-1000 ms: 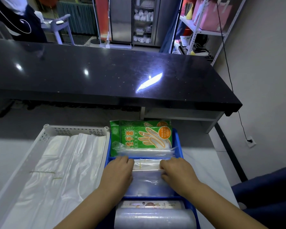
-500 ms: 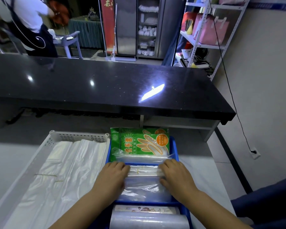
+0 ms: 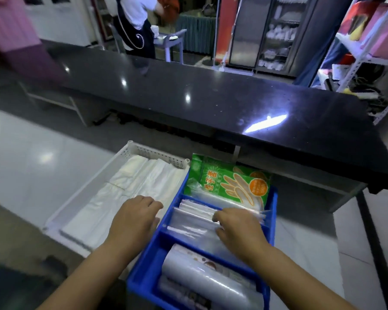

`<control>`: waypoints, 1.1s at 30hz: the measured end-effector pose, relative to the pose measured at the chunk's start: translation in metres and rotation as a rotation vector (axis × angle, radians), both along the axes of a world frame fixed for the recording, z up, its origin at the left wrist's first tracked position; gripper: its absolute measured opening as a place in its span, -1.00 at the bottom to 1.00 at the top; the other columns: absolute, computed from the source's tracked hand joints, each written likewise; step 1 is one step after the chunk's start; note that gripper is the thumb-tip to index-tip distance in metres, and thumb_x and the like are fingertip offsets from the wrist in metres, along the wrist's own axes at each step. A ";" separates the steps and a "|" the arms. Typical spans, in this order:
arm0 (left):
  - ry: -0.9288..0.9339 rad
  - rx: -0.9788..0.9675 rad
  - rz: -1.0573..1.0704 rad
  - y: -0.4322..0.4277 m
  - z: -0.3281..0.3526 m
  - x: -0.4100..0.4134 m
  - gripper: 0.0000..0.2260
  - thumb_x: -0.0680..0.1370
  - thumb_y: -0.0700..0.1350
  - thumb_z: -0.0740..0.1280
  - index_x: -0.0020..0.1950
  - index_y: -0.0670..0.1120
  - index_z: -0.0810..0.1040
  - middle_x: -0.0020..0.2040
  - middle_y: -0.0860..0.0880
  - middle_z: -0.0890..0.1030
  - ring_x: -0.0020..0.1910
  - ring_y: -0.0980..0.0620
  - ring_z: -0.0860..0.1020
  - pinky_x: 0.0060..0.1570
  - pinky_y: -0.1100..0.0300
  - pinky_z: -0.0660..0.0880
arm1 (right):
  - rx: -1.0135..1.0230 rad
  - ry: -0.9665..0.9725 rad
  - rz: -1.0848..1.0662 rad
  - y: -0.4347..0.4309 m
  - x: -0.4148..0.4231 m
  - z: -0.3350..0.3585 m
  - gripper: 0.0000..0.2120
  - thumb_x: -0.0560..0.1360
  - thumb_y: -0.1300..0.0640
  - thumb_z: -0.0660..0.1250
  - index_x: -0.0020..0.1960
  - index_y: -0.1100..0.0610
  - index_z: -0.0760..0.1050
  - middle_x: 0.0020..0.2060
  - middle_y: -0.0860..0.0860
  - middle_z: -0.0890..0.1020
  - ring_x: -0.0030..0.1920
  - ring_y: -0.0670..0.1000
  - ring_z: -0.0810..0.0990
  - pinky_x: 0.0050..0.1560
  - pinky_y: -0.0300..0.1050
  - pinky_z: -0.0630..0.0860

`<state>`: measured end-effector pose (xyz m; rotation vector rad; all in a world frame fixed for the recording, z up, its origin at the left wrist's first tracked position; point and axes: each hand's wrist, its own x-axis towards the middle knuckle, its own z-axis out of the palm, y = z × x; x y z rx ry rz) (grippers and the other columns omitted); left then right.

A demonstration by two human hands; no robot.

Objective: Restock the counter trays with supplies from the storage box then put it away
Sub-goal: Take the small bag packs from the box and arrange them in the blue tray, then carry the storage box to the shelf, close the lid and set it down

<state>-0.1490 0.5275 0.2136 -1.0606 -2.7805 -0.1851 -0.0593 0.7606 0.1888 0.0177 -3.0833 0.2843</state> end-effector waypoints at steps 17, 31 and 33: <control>-0.123 0.116 0.498 -0.238 -0.014 0.098 -0.89 0.32 -0.11 0.49 -0.19 -0.03 0.62 -0.29 0.00 0.63 -0.28 -0.06 0.59 -0.35 0.12 0.51 | -0.053 0.008 0.377 -0.218 -0.015 0.018 -0.77 0.52 -0.05 0.17 0.12 -0.04 0.48 -0.02 -0.06 0.62 0.00 0.04 0.57 -0.13 -0.11 0.42; -0.306 0.096 0.750 -0.533 -0.082 0.194 -0.82 0.50 0.02 0.26 0.05 0.06 0.57 0.01 0.05 0.64 0.03 0.02 0.54 -0.16 0.15 0.41 | -0.134 -0.191 0.439 -0.505 0.055 -0.056 -0.89 0.51 -0.05 0.22 -0.06 -0.07 0.49 -0.15 -0.10 0.58 -0.17 -0.11 0.56 -0.11 -0.16 0.55; -0.314 0.111 0.763 -0.555 -0.085 0.194 -0.83 0.50 0.02 0.26 0.05 0.08 0.56 0.01 0.07 0.64 0.02 0.03 0.55 -0.19 0.16 0.41 | -0.127 -0.217 0.427 -0.524 0.057 -0.063 -0.90 0.51 -0.05 0.23 -0.06 -0.09 0.49 -0.15 -0.12 0.58 -0.18 -0.14 0.55 -0.12 -0.19 0.55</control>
